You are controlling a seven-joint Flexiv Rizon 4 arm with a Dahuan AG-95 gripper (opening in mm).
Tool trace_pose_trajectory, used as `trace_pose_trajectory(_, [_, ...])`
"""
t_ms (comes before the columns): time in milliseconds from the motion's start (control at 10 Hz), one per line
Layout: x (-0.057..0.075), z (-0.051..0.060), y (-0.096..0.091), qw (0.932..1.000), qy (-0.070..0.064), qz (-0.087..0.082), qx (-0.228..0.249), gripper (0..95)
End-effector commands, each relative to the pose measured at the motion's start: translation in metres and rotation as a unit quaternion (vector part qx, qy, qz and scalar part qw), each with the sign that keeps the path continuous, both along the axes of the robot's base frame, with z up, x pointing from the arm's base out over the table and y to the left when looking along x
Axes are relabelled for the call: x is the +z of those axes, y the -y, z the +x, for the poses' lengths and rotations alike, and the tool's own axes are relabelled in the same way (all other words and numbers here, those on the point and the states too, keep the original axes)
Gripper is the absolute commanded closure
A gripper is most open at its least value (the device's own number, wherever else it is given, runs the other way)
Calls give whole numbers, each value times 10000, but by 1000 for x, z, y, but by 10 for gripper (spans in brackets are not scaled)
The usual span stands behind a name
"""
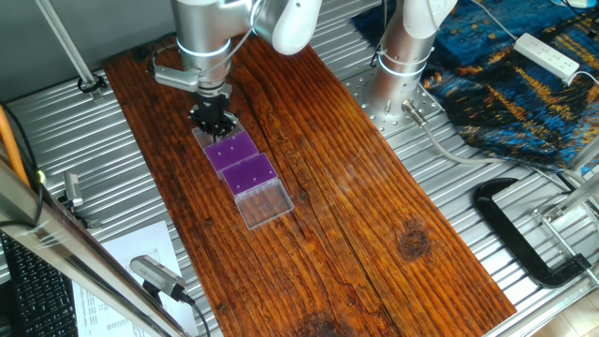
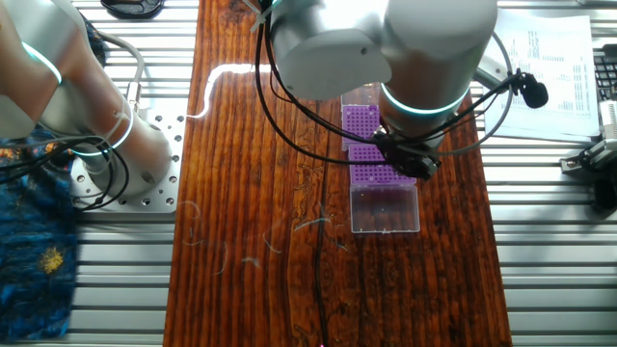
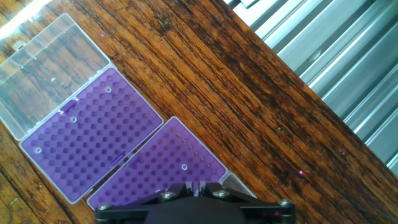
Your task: Transfer all small pipette tips from one holder to another
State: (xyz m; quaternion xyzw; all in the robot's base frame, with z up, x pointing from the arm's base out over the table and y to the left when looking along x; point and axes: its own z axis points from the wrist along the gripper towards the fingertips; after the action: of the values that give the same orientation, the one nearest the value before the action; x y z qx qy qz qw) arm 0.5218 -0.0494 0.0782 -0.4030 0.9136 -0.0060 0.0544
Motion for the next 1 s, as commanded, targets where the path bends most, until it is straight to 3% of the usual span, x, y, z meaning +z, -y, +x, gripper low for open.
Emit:
trace_pose_trajectory(100, [0,0,0,10000,1,-10,0,950])
trace_pose_trajectory(1000, [-4,-1,3,10000,-3,3,5,950])
